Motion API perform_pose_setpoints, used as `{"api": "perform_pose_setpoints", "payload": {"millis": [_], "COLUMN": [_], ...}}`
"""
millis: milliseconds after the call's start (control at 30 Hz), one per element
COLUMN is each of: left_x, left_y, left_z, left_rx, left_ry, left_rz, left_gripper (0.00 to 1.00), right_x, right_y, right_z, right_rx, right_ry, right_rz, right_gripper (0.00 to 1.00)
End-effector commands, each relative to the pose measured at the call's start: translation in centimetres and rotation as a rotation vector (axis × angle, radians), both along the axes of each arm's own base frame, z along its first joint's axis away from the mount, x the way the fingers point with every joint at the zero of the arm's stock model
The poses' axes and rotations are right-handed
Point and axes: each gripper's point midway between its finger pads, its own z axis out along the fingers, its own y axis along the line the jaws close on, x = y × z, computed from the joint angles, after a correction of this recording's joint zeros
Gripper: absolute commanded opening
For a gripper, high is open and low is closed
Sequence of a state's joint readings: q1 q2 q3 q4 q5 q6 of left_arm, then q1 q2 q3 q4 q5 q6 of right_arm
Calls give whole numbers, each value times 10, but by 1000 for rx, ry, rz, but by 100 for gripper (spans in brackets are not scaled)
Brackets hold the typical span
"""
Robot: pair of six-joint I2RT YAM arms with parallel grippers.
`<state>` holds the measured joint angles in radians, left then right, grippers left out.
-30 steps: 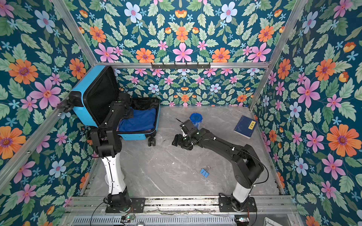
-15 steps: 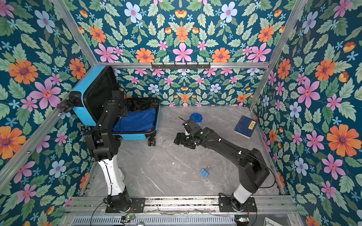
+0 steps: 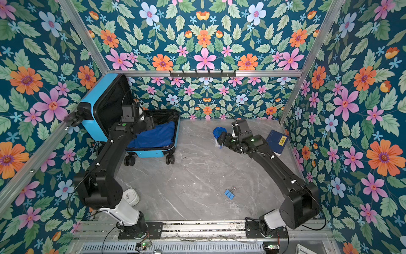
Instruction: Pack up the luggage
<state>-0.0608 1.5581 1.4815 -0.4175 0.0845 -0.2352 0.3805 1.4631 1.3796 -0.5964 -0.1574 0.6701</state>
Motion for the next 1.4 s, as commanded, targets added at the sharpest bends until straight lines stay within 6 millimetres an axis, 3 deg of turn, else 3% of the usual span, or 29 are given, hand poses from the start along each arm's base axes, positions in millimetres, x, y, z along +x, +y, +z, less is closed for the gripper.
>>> {"api": "perform_pose_setpoints", "payload": {"millis": [0,67,167,267,367,500,633,900,1167,1367], "left_x": [-9,-24,-44,-64,-73,-71,-75,-103,-121,-122], "left_y": [-29,-35,-35,-33,-31,-55,-70,-71,-71,-70], "left_z": [48,62,79,94,95,74,38,-18,-49,-53], "left_rx": [-163,-193,-218,-253,-300,-388,-528,-566,-561,-549], "left_ry": [-223,-300,-385,-492,-495,-361,-282,-187,-113,-94], "left_rz": [-120,-161,-165,-161,-140,-243,-284,-262,-249,-244], "left_gripper": [78,90,98,100,100,100,100,100,100,100], "right_x": [11,22,35,48,64,81,100,123,126,125], "right_y": [-11,-15,-18,-23,-23,-9,-1,0,23,19], "right_z": [3,6,8,12,-5,-12,-21,-42,-49,-60], "right_rx": [-39,-78,-147,-207,-272,-267,-273,-375,-465,-604], "right_ry": [-7,-15,-22,-38,11,43,64,109,78,90], "right_rz": [8,6,11,4,18,70,83,120,231,269], "right_gripper": [93,93,93,91,90,90,92,97,99,99]}}
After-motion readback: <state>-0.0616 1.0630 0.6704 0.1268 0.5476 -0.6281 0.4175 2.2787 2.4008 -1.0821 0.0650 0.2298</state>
